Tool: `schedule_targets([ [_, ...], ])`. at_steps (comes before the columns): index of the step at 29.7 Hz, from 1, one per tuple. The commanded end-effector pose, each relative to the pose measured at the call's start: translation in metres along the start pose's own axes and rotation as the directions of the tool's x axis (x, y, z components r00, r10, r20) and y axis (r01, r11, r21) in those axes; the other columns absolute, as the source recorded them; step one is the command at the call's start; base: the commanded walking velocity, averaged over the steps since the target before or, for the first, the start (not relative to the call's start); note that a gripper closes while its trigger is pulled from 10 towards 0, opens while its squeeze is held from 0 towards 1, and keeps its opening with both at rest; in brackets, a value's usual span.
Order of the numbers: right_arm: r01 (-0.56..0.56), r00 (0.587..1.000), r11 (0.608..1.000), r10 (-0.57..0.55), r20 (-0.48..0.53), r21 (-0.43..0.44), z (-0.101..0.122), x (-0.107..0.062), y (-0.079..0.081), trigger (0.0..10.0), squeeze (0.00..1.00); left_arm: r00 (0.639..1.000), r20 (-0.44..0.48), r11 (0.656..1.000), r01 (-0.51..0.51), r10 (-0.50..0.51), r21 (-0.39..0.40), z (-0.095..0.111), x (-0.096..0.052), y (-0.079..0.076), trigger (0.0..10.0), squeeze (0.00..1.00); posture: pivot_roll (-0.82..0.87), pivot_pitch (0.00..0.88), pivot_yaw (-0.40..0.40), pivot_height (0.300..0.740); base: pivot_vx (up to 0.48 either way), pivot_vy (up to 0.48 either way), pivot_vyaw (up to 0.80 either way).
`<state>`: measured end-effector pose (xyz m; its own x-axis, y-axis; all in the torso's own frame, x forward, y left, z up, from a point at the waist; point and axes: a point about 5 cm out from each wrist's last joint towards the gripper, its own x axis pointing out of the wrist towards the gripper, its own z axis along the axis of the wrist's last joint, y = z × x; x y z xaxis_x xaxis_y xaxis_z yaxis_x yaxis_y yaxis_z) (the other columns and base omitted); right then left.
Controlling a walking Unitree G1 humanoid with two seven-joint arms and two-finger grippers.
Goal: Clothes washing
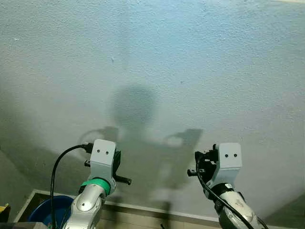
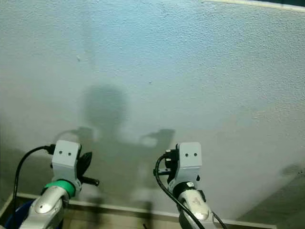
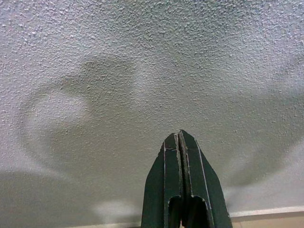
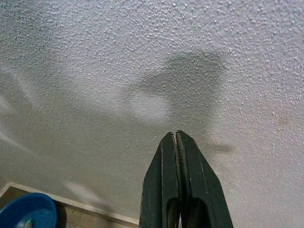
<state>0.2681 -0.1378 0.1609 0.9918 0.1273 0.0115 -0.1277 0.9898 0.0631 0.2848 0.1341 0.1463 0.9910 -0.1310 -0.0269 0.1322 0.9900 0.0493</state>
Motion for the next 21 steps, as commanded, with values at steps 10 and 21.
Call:
schedule_targets([
  [10, -0.002, 1.0, 1.0, 0.002, -0.017, -0.012, -0.0026, -0.0003, -0.0002, 10.0, 0.0, 1.0, 0.005, 1.0, 0.026, -0.026, -0.006, 0.0016, 0.0005, -0.0049, 10.0, 0.0, -0.05, 0.063, 0.033, 0.74, 0.0, -0.463, 0.0],
  [21, -0.009, 1.0, 1.0, 0.009, -0.025, -0.01, -0.0035, -0.0017, 0.0005, 10.0, 0.0, 0.998, 0.039, 0.995, 0.054, -0.051, -0.083, 0.0079, -0.0057, -0.0043, 10.0, 0.0, -0.04, 0.058, 0.019, 0.74, 0.0, 0.0, 0.0],
])
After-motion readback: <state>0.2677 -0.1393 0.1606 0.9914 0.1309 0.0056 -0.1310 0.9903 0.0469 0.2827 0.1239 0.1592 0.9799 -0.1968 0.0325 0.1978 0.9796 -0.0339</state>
